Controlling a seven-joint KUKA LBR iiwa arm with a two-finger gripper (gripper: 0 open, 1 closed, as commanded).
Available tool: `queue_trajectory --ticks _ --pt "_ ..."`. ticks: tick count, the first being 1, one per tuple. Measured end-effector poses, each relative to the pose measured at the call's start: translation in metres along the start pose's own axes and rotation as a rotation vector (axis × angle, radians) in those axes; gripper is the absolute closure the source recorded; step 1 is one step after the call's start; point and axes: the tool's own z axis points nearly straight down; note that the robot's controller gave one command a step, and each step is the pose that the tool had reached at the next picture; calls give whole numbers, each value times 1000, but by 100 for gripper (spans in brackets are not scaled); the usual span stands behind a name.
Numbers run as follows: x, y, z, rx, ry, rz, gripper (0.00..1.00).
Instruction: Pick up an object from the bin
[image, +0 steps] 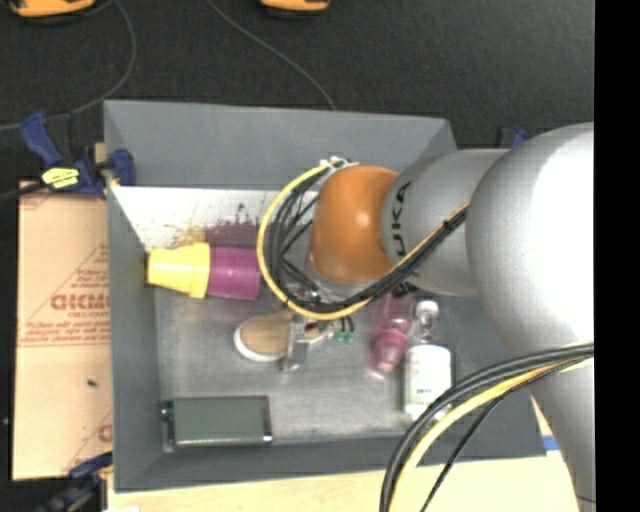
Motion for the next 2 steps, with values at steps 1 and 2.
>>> queue_trajectory --ticks 1,2 --pt "0 0 0 0 0 0 100" --pt "0 0 0 0 0 0 100"
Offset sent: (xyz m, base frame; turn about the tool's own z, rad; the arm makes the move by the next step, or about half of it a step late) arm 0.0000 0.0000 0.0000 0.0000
